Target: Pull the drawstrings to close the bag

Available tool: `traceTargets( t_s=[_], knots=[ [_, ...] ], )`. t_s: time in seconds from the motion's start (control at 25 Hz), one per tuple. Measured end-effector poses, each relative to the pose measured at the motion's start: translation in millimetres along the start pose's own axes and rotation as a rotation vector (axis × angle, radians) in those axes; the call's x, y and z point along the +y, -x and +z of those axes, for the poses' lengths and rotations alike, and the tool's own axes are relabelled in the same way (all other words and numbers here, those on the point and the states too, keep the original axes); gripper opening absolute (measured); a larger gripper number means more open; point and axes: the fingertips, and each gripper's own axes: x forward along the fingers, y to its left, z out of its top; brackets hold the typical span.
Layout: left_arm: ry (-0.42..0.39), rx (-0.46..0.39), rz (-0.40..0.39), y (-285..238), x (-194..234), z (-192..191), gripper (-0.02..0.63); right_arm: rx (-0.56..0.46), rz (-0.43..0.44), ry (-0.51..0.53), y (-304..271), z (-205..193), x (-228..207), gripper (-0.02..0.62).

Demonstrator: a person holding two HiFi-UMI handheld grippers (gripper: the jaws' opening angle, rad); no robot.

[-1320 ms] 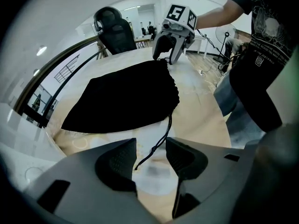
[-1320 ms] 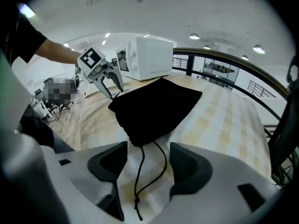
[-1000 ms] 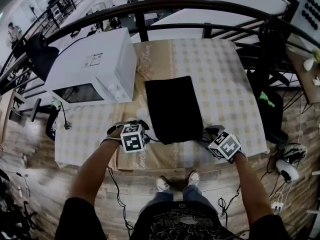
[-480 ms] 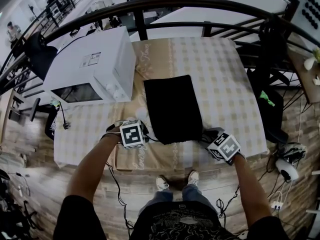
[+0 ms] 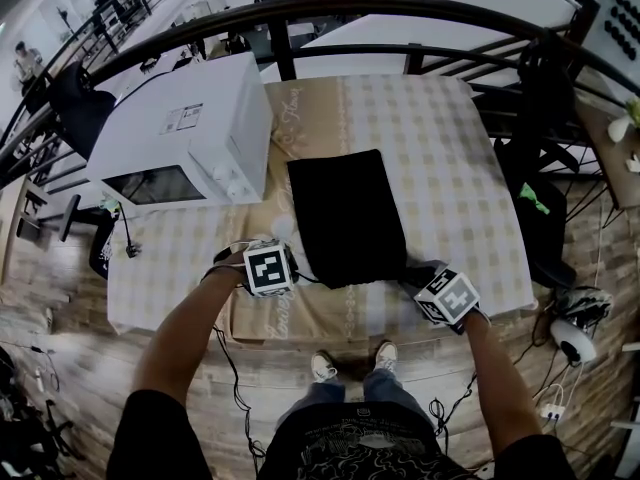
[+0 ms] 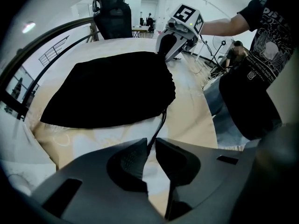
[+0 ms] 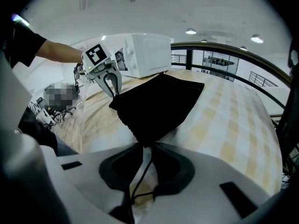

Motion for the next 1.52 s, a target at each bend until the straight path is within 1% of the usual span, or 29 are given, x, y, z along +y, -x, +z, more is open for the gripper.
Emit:
traceTargets(
  t_s=[0.12, 0.2, 0.4, 0.68, 0.88, 1.08, 1.16, 1.36, 1.52],
  knots=[
    [-0.014, 0.002, 0.0, -1, -2, 1, 0.052, 0.0, 0.001, 0.001, -1, 0, 0, 0.071],
    [-0.014, -0.001, 0.004, -3, -2, 1, 0.044, 0.002, 0.004, 0.003, -1, 0, 0, 0.067],
    [0.024, -0.017, 0.029, 1, -3, 0, 0.038, -0.015, 0.009, 0.001, 2, 3, 0, 0.049],
    [0.08, -0.062, 0.102, 12, 2, 2, 0.038, -0.039, 0.016, 0.014, 9, 10, -1, 0.038],
    [0.104, -0.079, 0.141, 25, 4, 6, 0.038, -0.066, 0.013, 0.031, 19, 20, -1, 0.037],
    [0.147, -0.13, 0.209, 41, 16, 11, 0.038, -0.1, -0.004, 0.044, 30, 34, -7, 0.035],
    [0.178, -0.15, 0.241, 50, 23, 11, 0.038, -0.115, -0.008, 0.046, 34, 40, -10, 0.035],
    [0.326, -0.263, 0.316, 81, 43, 18, 0.038, -0.145, -0.015, 0.061, 44, 55, -14, 0.035],
    [0.385, -0.312, 0.372, 104, 56, 22, 0.038, -0.17, -0.023, 0.084, 54, 69, -18, 0.035]
  ],
)
